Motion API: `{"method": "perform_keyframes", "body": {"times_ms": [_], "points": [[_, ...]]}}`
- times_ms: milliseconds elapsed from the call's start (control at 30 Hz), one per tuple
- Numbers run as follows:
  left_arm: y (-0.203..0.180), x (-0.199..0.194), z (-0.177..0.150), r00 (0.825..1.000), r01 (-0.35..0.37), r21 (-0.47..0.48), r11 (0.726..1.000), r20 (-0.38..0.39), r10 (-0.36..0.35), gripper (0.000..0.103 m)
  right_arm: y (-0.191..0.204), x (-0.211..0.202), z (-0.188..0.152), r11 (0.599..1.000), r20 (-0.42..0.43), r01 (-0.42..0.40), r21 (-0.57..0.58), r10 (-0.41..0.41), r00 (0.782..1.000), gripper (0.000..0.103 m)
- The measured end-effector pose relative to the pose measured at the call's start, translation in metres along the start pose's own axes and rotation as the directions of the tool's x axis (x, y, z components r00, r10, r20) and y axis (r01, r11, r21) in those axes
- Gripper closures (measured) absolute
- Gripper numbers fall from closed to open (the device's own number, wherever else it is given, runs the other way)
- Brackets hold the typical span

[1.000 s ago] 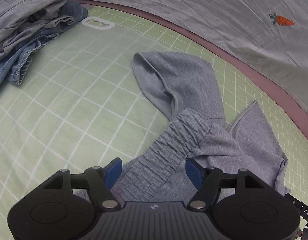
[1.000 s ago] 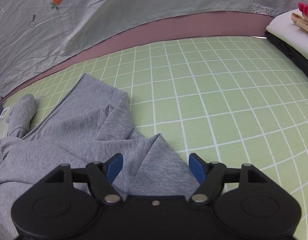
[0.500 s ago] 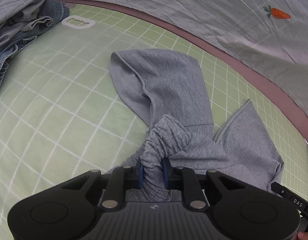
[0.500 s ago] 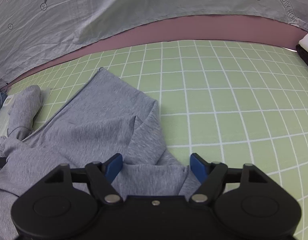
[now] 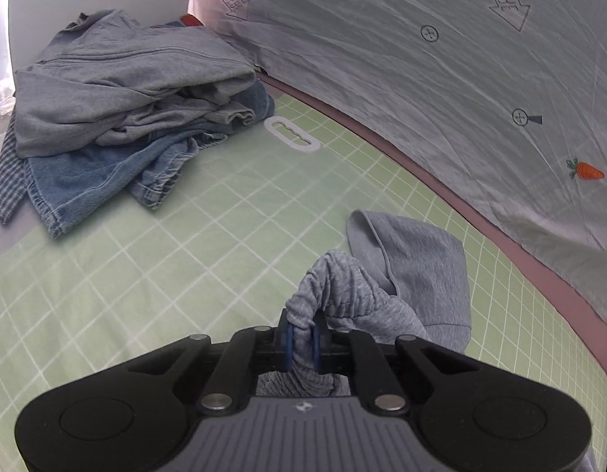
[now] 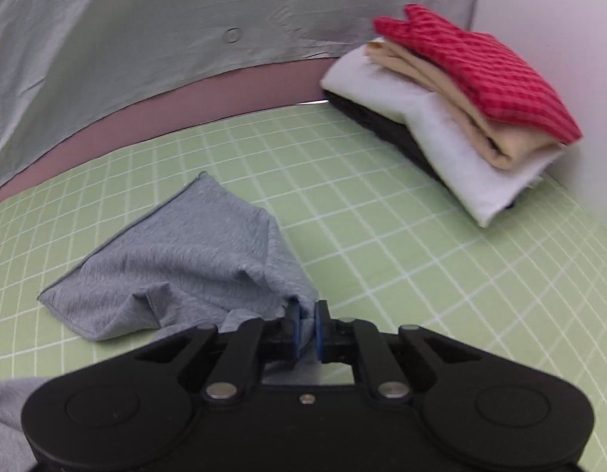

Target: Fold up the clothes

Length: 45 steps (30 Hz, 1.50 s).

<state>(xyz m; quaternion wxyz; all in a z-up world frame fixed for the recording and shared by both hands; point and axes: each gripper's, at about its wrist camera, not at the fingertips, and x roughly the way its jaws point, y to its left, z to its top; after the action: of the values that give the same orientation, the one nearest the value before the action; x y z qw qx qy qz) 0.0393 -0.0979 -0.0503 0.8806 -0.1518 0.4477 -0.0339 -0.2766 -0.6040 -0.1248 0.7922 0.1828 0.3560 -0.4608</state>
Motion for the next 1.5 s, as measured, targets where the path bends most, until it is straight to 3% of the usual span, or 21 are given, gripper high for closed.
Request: {"method": "perform_keyframes", "body": {"times_ms": [133,267,367,467,600,667,733,767,800,833,867,933,1000,1133,1200,1300,1433,1500], "points": [[0.010,-0.007,-0.008,1.000,-0.011,-0.037,0.999,0.003,0.011,0.093,-0.029,-0.018,-0.013,0.999,0.003,0.051,-0.007,-0.051,0.999,0.096],[0.006,-0.004,-0.007,1.000,-0.002,-0.048,0.999,0.010,0.002,0.093,-0.021,-0.013,-0.010,1.000,0.000,0.011,0.003,-0.011,1.000,0.097],[-0.002,0.000,0.008,0.999,0.028,-0.039,0.999,0.030,-0.027,0.094,0.013,-0.005,0.009,0.993,0.061,0.001,-0.120,0.007,0.998,0.097],[-0.017,0.005,0.040,0.996,0.066,0.008,0.998,0.064,-0.066,0.094,0.039,0.006,0.055,0.984,0.145,-0.045,-0.172,0.071,0.987,0.097],[-0.033,0.005,0.089,0.982,0.086,0.039,0.996,0.168,-0.091,0.095,0.080,0.011,0.132,0.974,0.300,-0.072,-0.215,0.136,0.944,0.098],[-0.035,0.005,0.116,0.968,0.085,0.004,0.996,0.238,-0.083,0.095,0.098,0.009,0.170,0.975,0.381,-0.097,-0.201,0.169,0.909,0.098],[-0.032,0.010,0.140,0.953,0.050,-0.066,0.997,0.302,-0.028,0.093,0.114,0.006,0.196,0.972,0.445,-0.141,-0.186,0.211,0.870,0.096],[-0.031,0.014,0.147,0.950,0.020,-0.090,0.996,0.313,0.009,0.092,0.123,0.007,0.204,0.970,0.454,-0.155,-0.187,0.225,0.862,0.088],[-0.029,0.018,0.153,0.948,-0.016,-0.115,0.993,0.313,0.051,0.088,0.133,0.009,0.209,0.969,0.451,-0.160,-0.190,0.231,0.862,0.065],[-0.025,0.021,0.154,0.948,-0.035,-0.136,0.990,0.308,0.076,0.087,0.143,0.011,0.207,0.967,0.439,-0.159,-0.200,0.233,0.868,0.049],[-0.021,0.023,0.153,0.949,-0.051,-0.153,0.987,0.300,0.095,0.083,0.151,0.013,0.202,0.964,0.426,-0.160,-0.214,0.240,0.873,0.048],[-0.012,0.025,0.141,0.961,-0.051,-0.158,0.986,0.262,0.091,0.065,0.162,0.016,0.182,0.953,0.379,-0.179,-0.245,0.264,0.887,0.049],[-0.004,0.028,0.125,0.973,-0.064,-0.149,0.987,0.212,0.095,0.053,0.168,0.021,0.150,0.943,0.287,-0.222,-0.249,0.291,0.913,0.049],[0.010,0.037,0.070,0.990,-0.125,-0.083,0.989,0.050,0.130,0.050,0.182,0.024,0.076,0.917,0.081,-0.318,-0.241,0.346,0.935,0.049],[0.017,0.039,0.046,0.989,-0.149,-0.067,0.987,-0.024,0.148,0.046,0.190,0.017,0.037,0.901,-0.019,-0.366,-0.232,0.372,0.928,0.050],[0.027,0.038,0.020,0.982,-0.168,-0.074,0.983,-0.098,0.160,0.040,0.205,0.004,-0.006,0.873,-0.142,-0.444,-0.202,0.423,0.895,0.050],[0.035,0.035,0.003,0.972,-0.181,-0.059,0.982,-0.165,0.169,0.025,0.230,-0.016,-0.036,0.842,-0.227,-0.504,-0.192,0.462,0.858,0.049],[0.036,0.034,0.004,0.970,-0.170,-0.009,0.985,-0.176,0.166,0.024,0.243,-0.024,-0.046,0.830,-0.241,-0.531,-0.170,0.487,0.839,0.049]]}}
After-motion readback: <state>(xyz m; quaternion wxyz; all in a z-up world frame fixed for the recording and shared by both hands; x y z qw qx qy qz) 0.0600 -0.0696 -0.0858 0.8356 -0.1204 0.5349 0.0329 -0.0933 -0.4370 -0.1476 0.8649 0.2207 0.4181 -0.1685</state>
